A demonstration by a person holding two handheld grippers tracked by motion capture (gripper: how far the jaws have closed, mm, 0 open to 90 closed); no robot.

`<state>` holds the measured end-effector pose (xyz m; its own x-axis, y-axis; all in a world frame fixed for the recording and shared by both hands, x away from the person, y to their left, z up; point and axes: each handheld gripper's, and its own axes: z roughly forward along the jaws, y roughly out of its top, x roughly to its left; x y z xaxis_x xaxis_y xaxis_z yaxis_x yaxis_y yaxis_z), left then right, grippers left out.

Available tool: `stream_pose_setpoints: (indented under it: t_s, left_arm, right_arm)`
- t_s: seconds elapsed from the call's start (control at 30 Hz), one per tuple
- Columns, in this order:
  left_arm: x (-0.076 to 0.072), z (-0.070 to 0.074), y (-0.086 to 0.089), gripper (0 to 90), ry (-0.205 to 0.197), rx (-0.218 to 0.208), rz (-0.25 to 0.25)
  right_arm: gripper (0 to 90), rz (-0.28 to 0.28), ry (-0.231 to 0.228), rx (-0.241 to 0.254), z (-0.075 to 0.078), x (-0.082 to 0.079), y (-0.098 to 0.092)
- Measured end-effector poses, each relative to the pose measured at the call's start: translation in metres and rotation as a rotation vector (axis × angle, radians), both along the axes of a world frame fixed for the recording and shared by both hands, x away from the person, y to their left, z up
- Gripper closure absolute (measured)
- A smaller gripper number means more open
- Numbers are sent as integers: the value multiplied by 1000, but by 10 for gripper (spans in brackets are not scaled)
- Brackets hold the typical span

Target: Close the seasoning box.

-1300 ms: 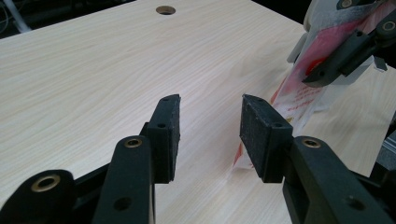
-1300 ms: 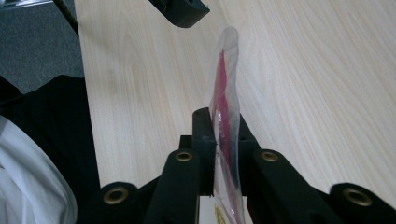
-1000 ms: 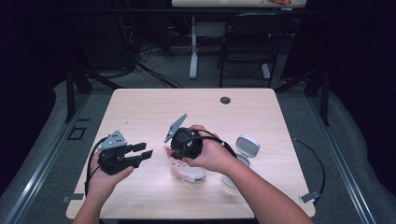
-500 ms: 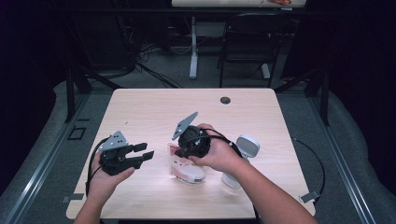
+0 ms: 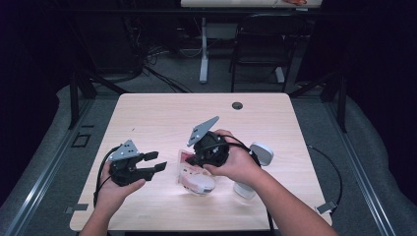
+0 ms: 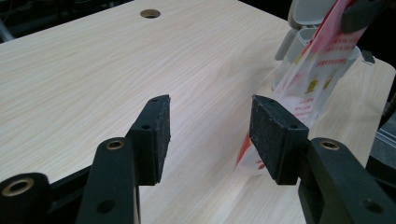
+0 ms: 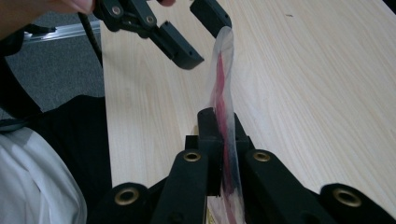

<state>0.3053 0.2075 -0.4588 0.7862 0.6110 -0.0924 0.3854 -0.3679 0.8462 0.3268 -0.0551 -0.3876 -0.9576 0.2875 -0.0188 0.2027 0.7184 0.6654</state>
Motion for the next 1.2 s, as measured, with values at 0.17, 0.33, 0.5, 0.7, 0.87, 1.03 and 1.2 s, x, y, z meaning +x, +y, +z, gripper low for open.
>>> stream_pose_setpoints:
  t_s: [0.17, 0.33, 0.5, 0.7, 0.87, 1.03, 1.2]
  left_arm:
    - [-2, -1, -6, 480, -3, -5, -30]
    - [-3, -2, -10, 479, -1, -4, -61]
    - [-4, -4, -16, 474, 6, -1, -102]
    - [-6, -7, -23, 468, 9, 1, -147]
    - [-7, -8, -26, 456, 22, -12, -188]
    - [-7, -11, -30, 444, 30, -5, -215]
    - [-8, -14, -35, 432, 25, 0, -253]
  right_arm:
    - [896, 10, -12, 10, 8, -2, -2]
    - [896, 20, -20, 26, 14, -4, -6]
    - [896, 31, -19, 36, 18, -5, -8]
    - [895, 48, -27, 37, 23, -6, -11]
    - [896, 57, -33, 45, 25, -7, -12]
    - [896, 70, -30, 46, 27, -7, -12]
    - [896, 88, -33, 47, 28, -9, -11]
